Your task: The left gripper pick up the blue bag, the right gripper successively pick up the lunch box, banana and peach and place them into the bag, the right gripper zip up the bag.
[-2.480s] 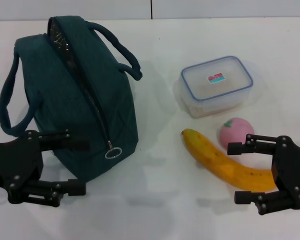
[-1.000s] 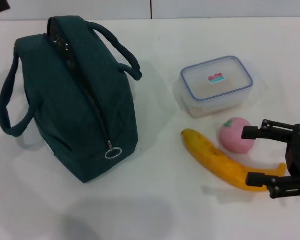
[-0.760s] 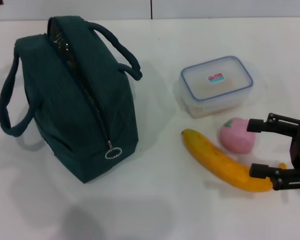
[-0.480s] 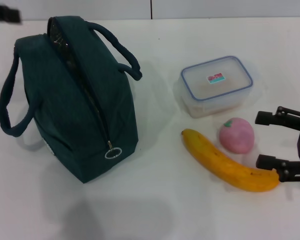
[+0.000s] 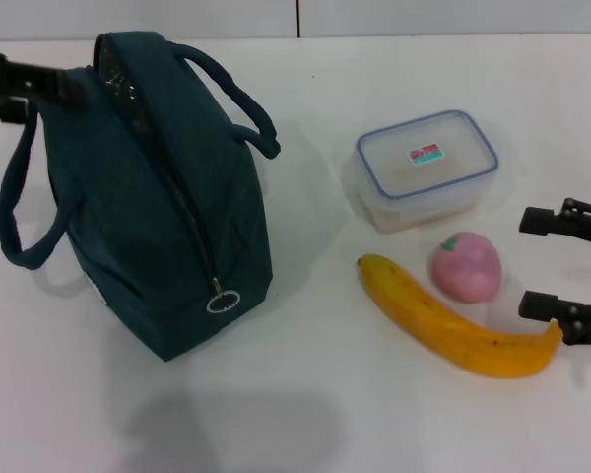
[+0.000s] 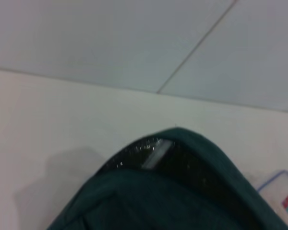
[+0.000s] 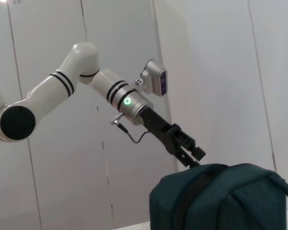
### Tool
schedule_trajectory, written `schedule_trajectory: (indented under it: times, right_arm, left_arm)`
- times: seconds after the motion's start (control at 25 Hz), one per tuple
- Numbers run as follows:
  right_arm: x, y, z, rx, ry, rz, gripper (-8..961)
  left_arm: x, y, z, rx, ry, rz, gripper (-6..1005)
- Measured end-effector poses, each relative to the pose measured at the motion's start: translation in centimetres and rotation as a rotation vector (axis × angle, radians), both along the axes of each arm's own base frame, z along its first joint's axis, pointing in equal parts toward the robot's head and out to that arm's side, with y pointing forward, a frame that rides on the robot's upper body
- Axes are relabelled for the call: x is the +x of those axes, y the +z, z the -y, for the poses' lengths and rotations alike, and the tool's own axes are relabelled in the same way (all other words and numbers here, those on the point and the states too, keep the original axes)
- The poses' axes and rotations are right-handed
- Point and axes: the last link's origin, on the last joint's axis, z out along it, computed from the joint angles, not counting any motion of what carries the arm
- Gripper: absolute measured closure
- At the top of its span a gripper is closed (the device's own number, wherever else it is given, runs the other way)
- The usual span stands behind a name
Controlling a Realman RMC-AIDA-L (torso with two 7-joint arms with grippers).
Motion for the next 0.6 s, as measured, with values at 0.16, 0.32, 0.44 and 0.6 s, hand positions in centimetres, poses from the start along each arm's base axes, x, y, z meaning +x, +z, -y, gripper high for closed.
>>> schedule_trajectory:
  times: [0.16,0.32,0.44,0.6]
  right_arm:
    - [0.0,0.2,-0.3,0.007,0.001,0.003,111]
    - [-0.1,0.2,-0.5,0.013,0.000,0.009,112]
    - [-0.1,0.1,-0.7,0.017,-0.006,0.014,113]
    - [-0.1,0.0,-0.7,0.017,-0.008,0.014,113]
  left_arm:
    - [-0.3,-1.0,0.1,-0.039,0.017,-0.049,116]
    - [-0.8,-2.4,0.1,-0.099,0.040,-0.068,120]
    - [-0.9,-3.0,-0.2,-0.133,0.053,-0.050,122]
    - [-1.5,-3.3,-0.5,-0.133,0.092,-0.009,124]
